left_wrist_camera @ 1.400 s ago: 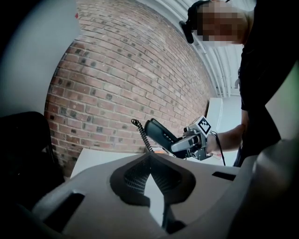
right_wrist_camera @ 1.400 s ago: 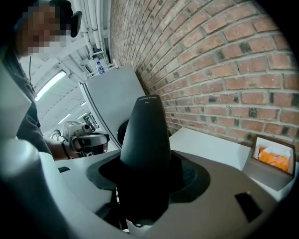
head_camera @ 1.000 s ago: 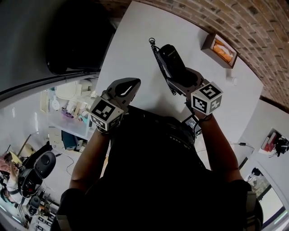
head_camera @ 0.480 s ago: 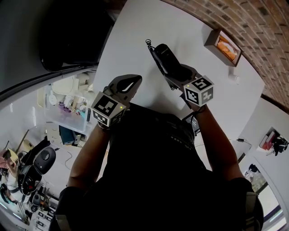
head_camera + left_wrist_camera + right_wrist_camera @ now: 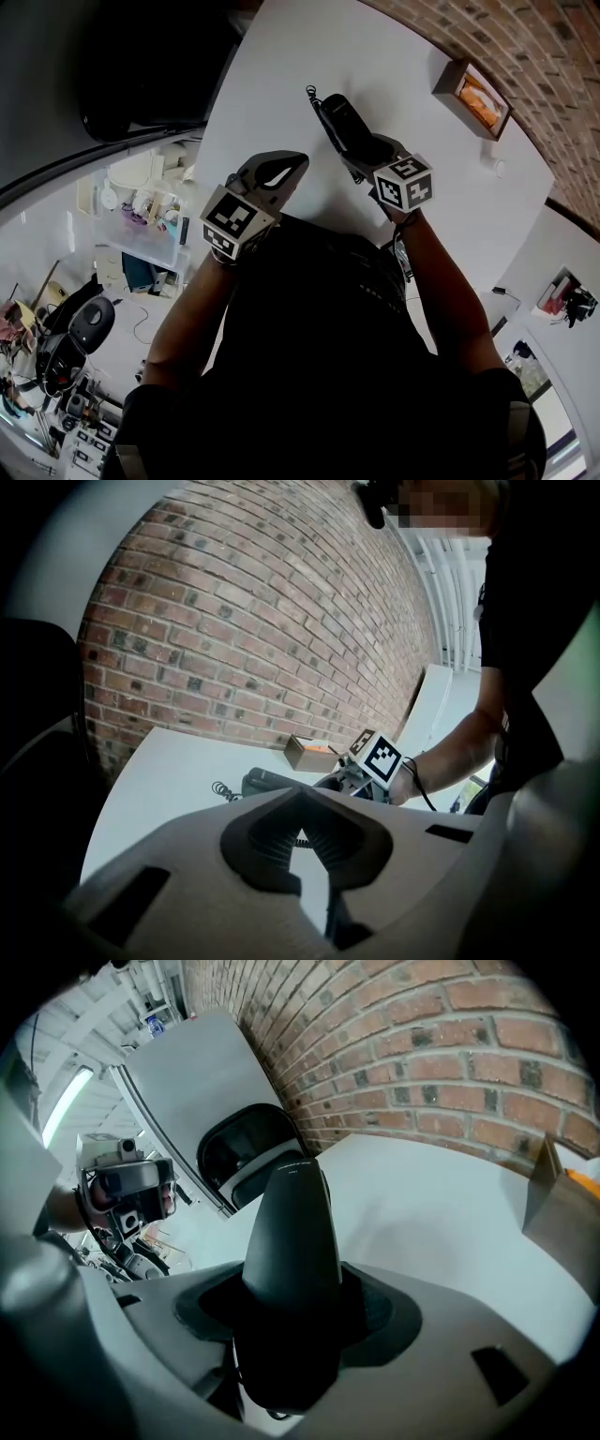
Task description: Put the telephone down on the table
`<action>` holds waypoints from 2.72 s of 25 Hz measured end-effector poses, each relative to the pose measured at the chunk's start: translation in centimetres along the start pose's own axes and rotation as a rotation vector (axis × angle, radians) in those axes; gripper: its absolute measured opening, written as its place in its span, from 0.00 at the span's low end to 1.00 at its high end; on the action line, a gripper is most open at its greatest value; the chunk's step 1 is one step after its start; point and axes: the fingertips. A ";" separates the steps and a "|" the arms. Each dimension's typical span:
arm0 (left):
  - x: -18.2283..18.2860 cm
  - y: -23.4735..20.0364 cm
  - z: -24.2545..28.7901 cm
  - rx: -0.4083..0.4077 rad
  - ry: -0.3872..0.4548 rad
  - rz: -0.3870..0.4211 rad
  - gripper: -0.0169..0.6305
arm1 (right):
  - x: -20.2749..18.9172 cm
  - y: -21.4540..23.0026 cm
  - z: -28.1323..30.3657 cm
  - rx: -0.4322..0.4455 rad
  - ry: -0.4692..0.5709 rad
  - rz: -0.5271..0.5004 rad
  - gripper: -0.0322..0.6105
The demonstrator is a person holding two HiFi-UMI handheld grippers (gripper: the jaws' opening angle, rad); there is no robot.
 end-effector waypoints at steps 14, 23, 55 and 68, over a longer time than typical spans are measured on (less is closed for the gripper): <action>-1.6 -0.2 0.4 -0.014 -0.029 -0.048 0.04 | -3.5 1.4 2.7 -0.058 -0.096 0.007 0.48; -1.4 -0.3 0.2 -0.011 -0.014 -0.052 0.04 | -4.9 2.0 3.2 -0.083 -0.142 -0.011 0.48; -0.5 5.4 -2.6 0.003 0.008 0.087 0.04 | -2.1 -0.3 -2.5 -0.106 0.015 -0.131 0.49; 7.2 12.9 -5.8 -0.020 0.129 0.272 0.04 | 7.6 -6.7 -17.5 -0.144 0.404 -0.231 0.13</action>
Point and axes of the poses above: the fingertips, and each gripper's own axes: z forward along the fingers, y to its right, x out of its top, and after that the axes turned 10 degrees about -z, right-handed
